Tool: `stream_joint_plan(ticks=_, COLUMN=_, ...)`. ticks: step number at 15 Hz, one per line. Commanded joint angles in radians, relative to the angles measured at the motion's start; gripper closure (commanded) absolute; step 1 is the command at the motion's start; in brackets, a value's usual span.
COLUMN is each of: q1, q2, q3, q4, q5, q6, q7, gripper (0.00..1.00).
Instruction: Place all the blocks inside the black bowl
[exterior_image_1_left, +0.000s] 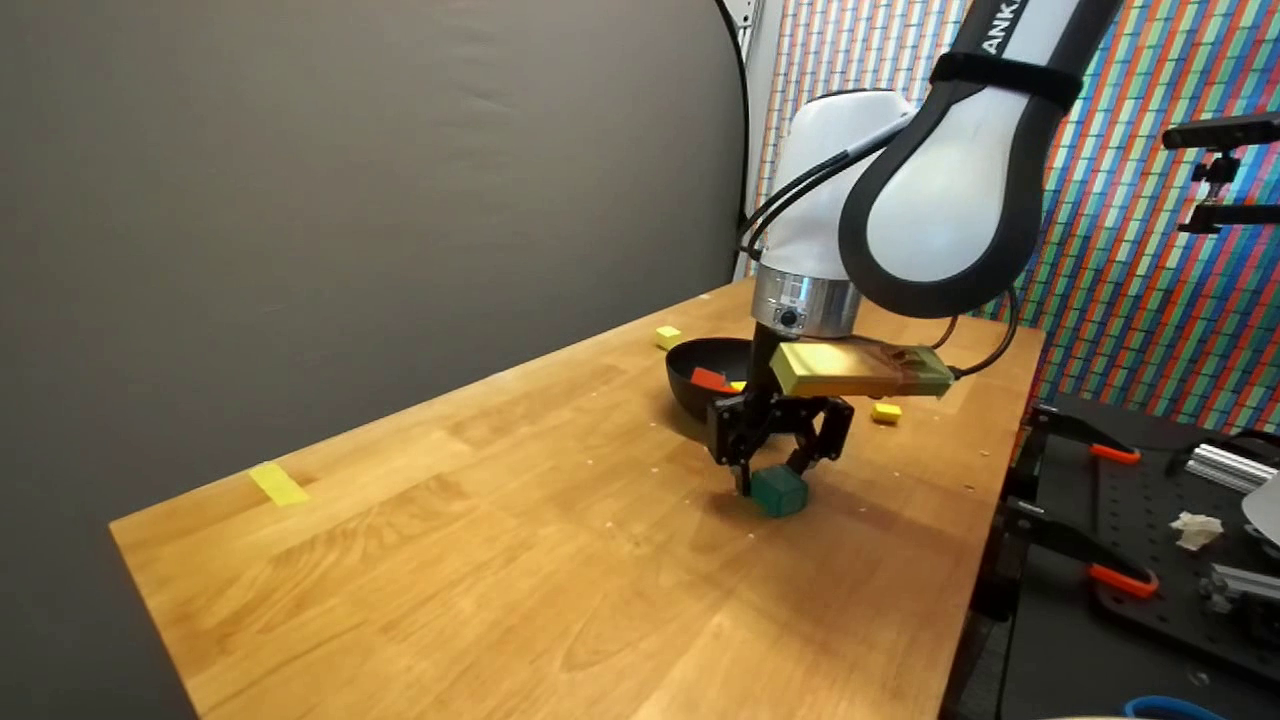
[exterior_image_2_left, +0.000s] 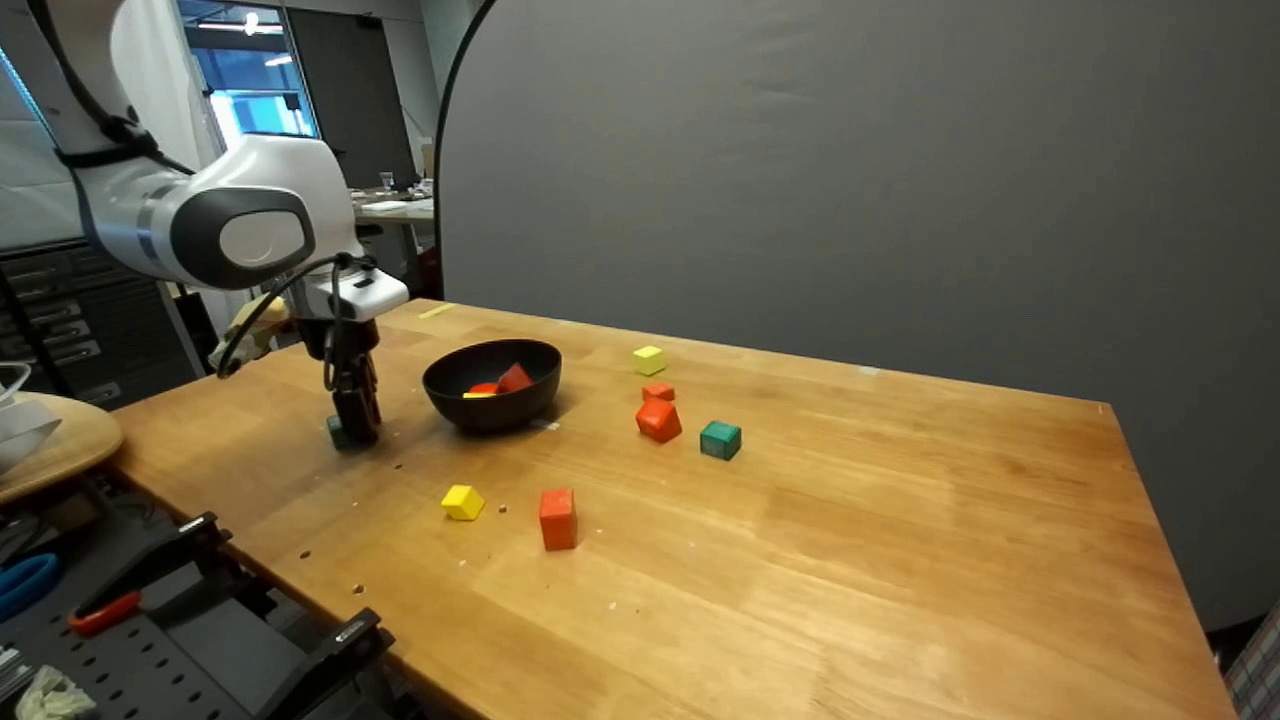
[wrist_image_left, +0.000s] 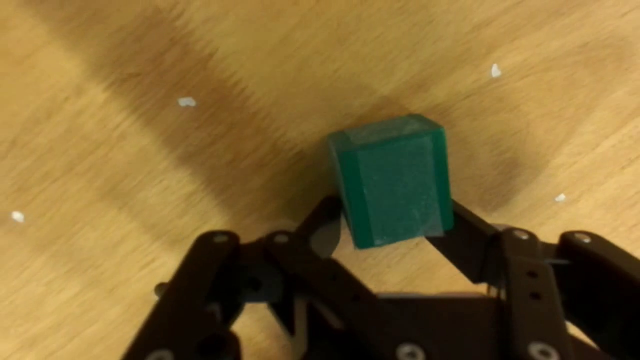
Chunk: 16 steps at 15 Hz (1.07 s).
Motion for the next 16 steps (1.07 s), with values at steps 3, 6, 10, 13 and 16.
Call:
stream_joint_plan(ticks=3, q1=0.045, q2=-0.21, q3=-0.035, q4=-0.168, q5=-0.105, q6=0.097, q7=0.135, gripper=0.73)
stream_joint_plan(ticks=6, q1=0.088, q2=-0.264, q3=-0.082, q4=-0.2, q5=-0.123, q6=0.086, q7=0.146, gripper=0.73)
stream_joint_plan(ticks=10, q1=0.134, q2=-0.235, q3=-0.155, q4=-0.174, q5=-0.195, q6=0.038, q7=0.161, gripper=0.08)
stream_joint_plan(ticks=13, q1=0.177, q2=-0.161, q3=-0.219, q4=-0.116, q5=-0.29, q6=0.008, q7=0.184, gripper=0.0)
stream_joint_plan(ticks=16, q1=0.166, q2=-0.106, q3=-0.198, q4=-0.046, q5=-0.298, q6=-0.059, q7=0.152, gripper=0.0)
